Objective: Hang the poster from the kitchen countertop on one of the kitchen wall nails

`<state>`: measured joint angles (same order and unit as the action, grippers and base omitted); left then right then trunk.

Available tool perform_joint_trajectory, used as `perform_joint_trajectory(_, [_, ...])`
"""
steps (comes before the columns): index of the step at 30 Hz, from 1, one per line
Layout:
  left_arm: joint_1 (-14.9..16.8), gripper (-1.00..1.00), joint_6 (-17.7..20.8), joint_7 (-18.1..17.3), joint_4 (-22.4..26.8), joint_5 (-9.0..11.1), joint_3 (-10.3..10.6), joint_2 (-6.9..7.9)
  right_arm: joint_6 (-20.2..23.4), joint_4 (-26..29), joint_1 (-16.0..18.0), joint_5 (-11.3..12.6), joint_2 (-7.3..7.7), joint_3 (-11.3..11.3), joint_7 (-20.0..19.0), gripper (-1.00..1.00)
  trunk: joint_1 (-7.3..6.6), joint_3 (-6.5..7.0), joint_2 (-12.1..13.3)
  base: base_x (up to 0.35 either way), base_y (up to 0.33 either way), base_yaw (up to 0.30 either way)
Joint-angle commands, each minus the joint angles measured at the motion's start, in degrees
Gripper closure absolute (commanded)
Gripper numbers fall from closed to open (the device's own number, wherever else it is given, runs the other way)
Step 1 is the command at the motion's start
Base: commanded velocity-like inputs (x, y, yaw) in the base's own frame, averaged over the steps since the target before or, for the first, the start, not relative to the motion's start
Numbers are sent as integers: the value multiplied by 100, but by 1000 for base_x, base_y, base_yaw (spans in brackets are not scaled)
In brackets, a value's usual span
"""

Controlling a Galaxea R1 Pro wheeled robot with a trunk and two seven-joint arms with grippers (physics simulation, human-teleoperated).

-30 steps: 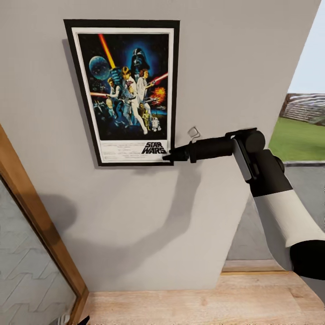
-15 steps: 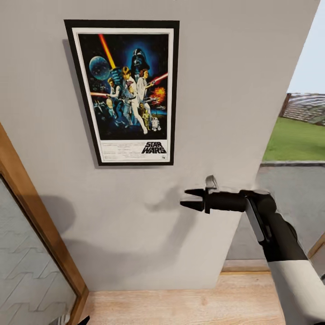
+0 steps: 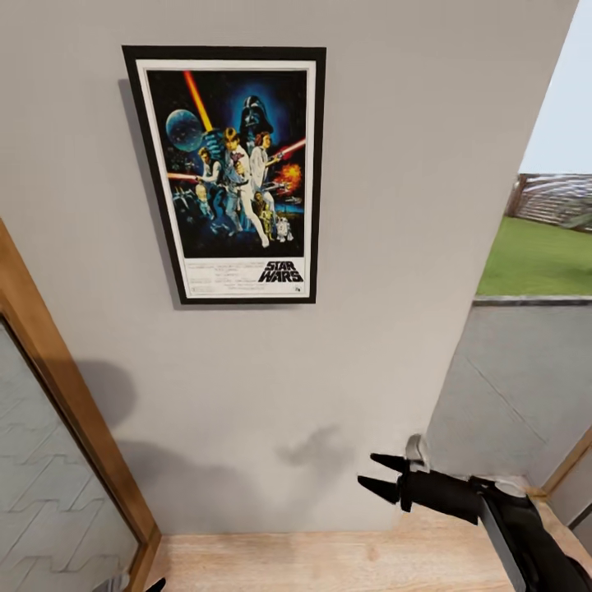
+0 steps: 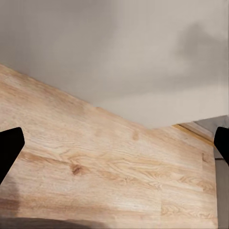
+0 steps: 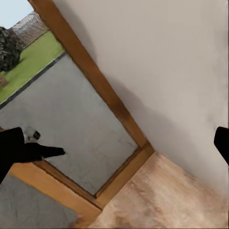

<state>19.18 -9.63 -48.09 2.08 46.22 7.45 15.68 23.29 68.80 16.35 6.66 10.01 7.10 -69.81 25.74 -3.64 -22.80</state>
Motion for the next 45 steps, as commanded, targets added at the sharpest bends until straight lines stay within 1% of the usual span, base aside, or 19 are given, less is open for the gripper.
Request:
perform_joint_trajectory(1, [6, -100, -42, -7, -7, 26, 54, 0, -1, -184, -36, 34, 0, 21, 47, -100, 4, -2, -12, 0, 0, 0])
perform_joint_trajectory(2, [6, -100, -43, -4, -6, 23, 59, -1, -71, -341, -64, 31, 0, 35, 106, -100, 4, 7, -12, 0, 0, 0])
perform_joint_trajectory(3, [6, -100, -48, 4, -6, 18, 83, -5, -304, -708, -101, 30, 4, 55, 252, -100, 4, 17, -12, 0, 0, 0])
perform_joint_trajectory(8, [6, -100, -57, 26, -6, 14, 191, -6, -984, -1626, -146, 23, 4, 79, 589, -100, 4, 63, -12, 0, 0, 0])
perform_joint_trajectory(9, [6, -100, -61, 31, -8, 16, 236, -6, -1341, -2173, -158, 21, 4, 71, 771, -100, 4, 73, -12, 0, 0, 15])
perform_joint_trajectory(13, [6, -100, -66, 65, -12, 18, 259, -5, -1696, -2812, -163, 20, 3, 65, 1021, -100, 4, 110, -12, 0, 0, 43])
perform_joint_trajectory(14, [6, -100, -69, 157, -13, 18, 264, -5, -1852, -3105, -165, 20, 2, 61, 1162, -100, 4, 120, -12, 0, 0, 66])
perform_joint_trajectory(16, [6, -100, -78, 318, -13, 18, 273, -4, -2008, -3369, -167, 20, 2, 54, 1316, -100, 4, 138, -12, 0, 0, 72])
perform_joint_trajectory(18, [6, -100, -159, 641, -14, 14, 299, -10, -2212, -3701, -167, 20, 1, 46, 1551, -100, 4, 157, -12, 0, 0, 79])
perform_joint_trajectory(20, [6, -100, -257, 867, -14, 6, 315, -19, -2297, -3886, -169, 20, 1, 43, 1715, -100, 4, 176, -12, 0, 0, 80])
perform_joint_trajectory(21, [6, -100, -392, 1155, -16, -43, 330, -47, -2373, -4144, -168, 20, -1, 40, 1994, -100, 4, 185, -12, 0, 0, 61])
perform_joint_trajectory(27, [6, -100, -510, 1533, -23, -189, 334, -136, -2440, -4657, -168, 21, -2, 38, 2714, -100, 4, 242, -12, 0, 0, 30])
perform_joint_trajectory(29, [6, -100, -533, 1743, -29, -225, 335, -174, -2454, -4903, -169, 20, -9, 34, 3110, -100, 4, 260, -12, 0, 0, 9])
perform_joint_trajectory(30, [6, -100, -545, 1965, -35, -243, 336, -210, -2462, -5115, -168, 23, -19, 31, 3468, -100, 4, 269, -12, 0, 0, 4])
perform_joint_trajectory(32, [6, -100, -557, 2336, -38, -255, 332, -299, -2467, -5345, -168, 26, -38, 30, 3953, -100, 4, 279, -12, 0, 0, 2])
perform_joint_trajectory(36, [6, -100, -562, 2843, -40, -259, 331, -411, -2468, -5487, -167, 28, -55, 29, 4463, -100, 4, 288, -12, 0, 0, 1])
perform_joint_trajectory(39, [6, -100, -585, 3454, -41, -266, 328, -571, -2469, -5652, -167, 30, -72, 31, 5116, -100, 4, 291, -12, 0, 0, 0])
perform_joint_trajectory(42, [6, -100, -604, 3579, -45, -269, 325, -603, -2466, -5767, -167, 38, -78, 34, 5327, -100, 4, 291, -12, 0, 0, 0])
perform_joint_trajectory(45, [6, -100, -610, 3667, -50, -270, 320, -626, -2463, -6162, -167, 45, -84, 40, 5482, -100, 4, 292, -12, 0, 0, 0])
